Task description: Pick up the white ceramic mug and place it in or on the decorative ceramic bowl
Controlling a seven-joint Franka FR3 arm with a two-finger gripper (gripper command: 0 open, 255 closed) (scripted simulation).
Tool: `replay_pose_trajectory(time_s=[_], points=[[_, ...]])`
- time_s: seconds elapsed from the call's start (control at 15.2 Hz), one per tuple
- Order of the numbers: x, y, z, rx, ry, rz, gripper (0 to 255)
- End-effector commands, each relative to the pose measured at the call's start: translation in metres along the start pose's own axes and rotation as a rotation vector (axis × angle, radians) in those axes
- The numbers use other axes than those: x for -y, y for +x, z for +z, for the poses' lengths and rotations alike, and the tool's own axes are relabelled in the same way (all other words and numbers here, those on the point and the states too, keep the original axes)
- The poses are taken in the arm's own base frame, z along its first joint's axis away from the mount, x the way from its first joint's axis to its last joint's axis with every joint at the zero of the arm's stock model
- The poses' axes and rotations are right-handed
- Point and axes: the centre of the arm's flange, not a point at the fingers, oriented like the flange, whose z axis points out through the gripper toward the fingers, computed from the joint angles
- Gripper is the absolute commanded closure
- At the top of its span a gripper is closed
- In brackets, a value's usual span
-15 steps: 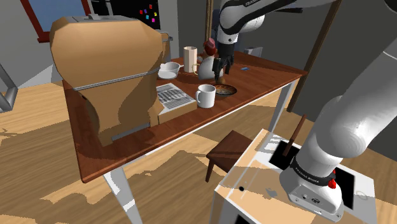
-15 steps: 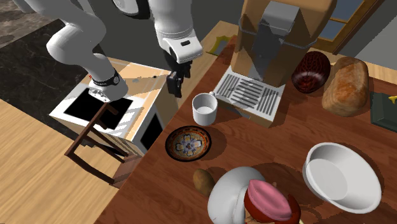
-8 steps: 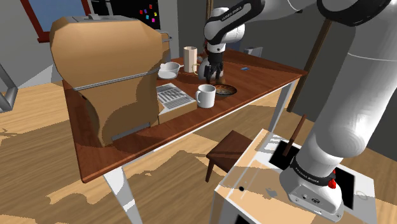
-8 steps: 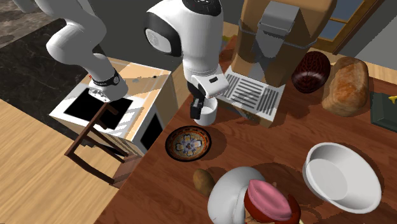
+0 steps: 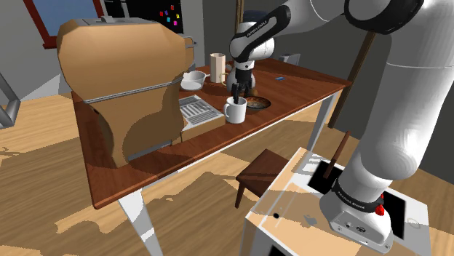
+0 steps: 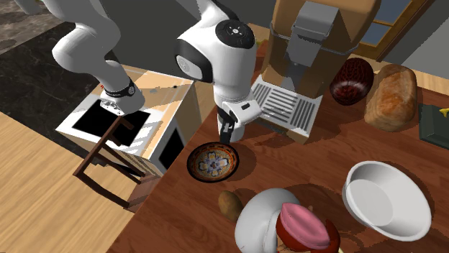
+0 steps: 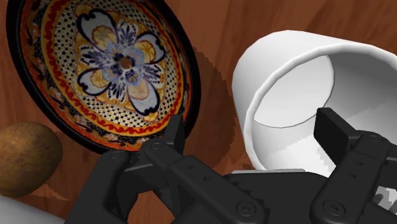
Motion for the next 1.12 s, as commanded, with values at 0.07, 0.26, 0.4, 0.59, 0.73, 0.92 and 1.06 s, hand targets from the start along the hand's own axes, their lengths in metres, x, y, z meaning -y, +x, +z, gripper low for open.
replay_pose_trajectory(time_s=[0.07, 0.26, 0.4, 0.59, 0.73, 0.92, 1.06], points=[[-0.0005, 0.0001, 0.0068, 0.000, 0.000, 0.000, 0], [-0.0005, 0.0001, 0.0068, 0.000, 0.000, 0.000, 0], [-0.0005, 0.0001, 0.0068, 0.000, 0.000, 0.000, 0], [-0.0005, 0.0001, 0.0068, 0.000, 0.000, 0.000, 255], [-0.0005, 0.0001, 0.0068, 0.000, 0.000, 0.000, 255], [-0.0005, 0.0001, 0.0068, 0.000, 0.000, 0.000, 255], [-0.0005, 0.0001, 0.0068, 0.000, 0.000, 0.000, 255]])
